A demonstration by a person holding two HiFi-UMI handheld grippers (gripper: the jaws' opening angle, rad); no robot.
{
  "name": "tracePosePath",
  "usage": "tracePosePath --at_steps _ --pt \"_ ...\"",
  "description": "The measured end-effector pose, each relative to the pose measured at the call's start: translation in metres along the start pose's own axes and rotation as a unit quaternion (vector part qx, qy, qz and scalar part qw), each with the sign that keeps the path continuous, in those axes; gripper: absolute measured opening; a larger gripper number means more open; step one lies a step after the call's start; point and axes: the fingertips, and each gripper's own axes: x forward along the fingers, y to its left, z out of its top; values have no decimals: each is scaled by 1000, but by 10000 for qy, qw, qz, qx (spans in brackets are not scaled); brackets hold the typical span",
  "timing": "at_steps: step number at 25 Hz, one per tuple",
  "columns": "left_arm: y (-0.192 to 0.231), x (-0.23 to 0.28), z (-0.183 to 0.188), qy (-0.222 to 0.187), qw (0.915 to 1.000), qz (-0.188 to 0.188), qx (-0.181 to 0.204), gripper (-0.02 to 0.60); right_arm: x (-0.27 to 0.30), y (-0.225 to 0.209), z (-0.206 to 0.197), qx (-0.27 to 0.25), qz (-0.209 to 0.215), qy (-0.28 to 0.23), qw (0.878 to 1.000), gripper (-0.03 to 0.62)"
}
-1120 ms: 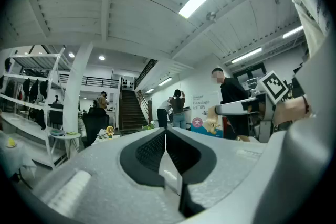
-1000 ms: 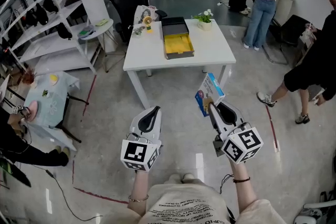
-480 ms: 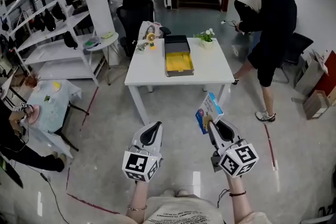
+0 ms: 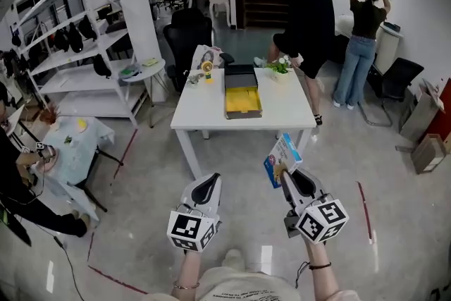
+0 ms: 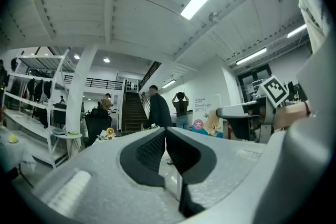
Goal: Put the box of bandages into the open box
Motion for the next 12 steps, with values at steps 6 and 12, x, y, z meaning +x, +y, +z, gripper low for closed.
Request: tracePosePath --at_steps 6,12 --pt "3 21 -7 142 9999 9 -61 23 12 -17 -6 93 20 108 9999 84" --pt "20 54 -25 226 9996 -35 -157 23 40 -41 -19 231 18 214 9995 84"
